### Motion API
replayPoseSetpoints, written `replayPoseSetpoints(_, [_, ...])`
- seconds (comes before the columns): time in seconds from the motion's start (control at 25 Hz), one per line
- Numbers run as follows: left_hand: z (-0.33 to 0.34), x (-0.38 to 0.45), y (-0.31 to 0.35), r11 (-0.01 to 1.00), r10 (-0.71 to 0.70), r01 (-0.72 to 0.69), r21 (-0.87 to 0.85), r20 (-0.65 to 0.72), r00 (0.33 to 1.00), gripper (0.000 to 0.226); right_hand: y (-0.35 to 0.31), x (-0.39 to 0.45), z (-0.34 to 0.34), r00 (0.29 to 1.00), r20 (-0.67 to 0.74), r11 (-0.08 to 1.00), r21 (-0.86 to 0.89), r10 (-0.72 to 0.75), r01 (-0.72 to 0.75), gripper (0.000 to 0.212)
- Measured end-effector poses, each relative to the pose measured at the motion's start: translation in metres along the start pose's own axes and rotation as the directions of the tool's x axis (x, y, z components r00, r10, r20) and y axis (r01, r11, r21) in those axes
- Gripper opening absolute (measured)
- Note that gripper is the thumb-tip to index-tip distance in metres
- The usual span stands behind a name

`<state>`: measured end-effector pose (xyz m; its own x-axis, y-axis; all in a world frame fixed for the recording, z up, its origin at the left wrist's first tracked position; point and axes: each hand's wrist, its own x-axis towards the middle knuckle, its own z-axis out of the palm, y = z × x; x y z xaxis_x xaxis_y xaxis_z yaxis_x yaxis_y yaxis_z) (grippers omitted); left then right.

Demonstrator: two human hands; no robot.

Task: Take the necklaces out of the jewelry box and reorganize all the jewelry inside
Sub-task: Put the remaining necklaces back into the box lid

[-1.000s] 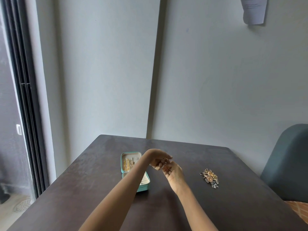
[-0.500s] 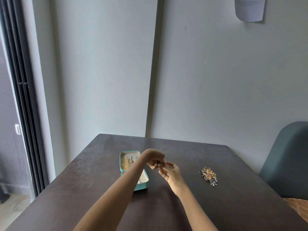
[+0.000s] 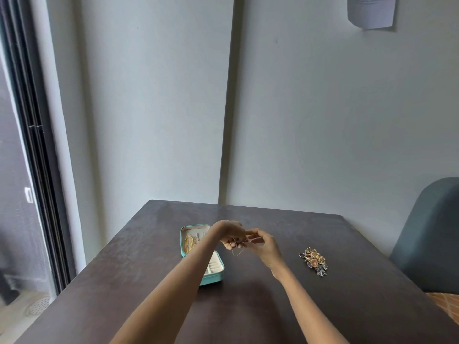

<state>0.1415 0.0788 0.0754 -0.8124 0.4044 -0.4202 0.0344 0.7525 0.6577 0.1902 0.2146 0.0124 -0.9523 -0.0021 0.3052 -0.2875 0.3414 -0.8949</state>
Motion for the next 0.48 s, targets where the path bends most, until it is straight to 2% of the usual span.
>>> replayPoseSetpoints(0.12, [0.0001, 0.003, -0.0028, 0.999, -0.003, 0.003, 0.037, 0.006, 1.0, 0.026, 0.0025, -0.0011, 0.0008, 0.998, 0.01, 0.974, -0.217, -0.062, 0.062, 0.021])
replayPoseSetpoints(0.24, [0.0012, 0.001, 0.0006, 0.997, 0.011, -0.011, 0.08, -0.002, 1.0, 0.027, -0.0003, -0.0014, 0.0035, 0.993, -0.007, 0.957, -0.269, -0.114, 0.108, 0.027])
replayPoseSetpoints(0.32, [0.0018, -0.0005, 0.0033, 0.994, 0.01, -0.014, 0.112, 0.04, 0.999, 0.028, -0.0026, -0.0007, 0.0058, 0.991, -0.003, 0.952, -0.28, -0.131, 0.125, 0.029])
replayPoseSetpoints(0.48, [-0.0022, -0.0008, 0.0034, 0.995, -0.012, 0.003, 0.103, 0.094, 0.996, 0.028, -0.003, -0.0019, 0.0065, 0.992, 0.005, 0.938, -0.325, -0.127, 0.121, 0.02])
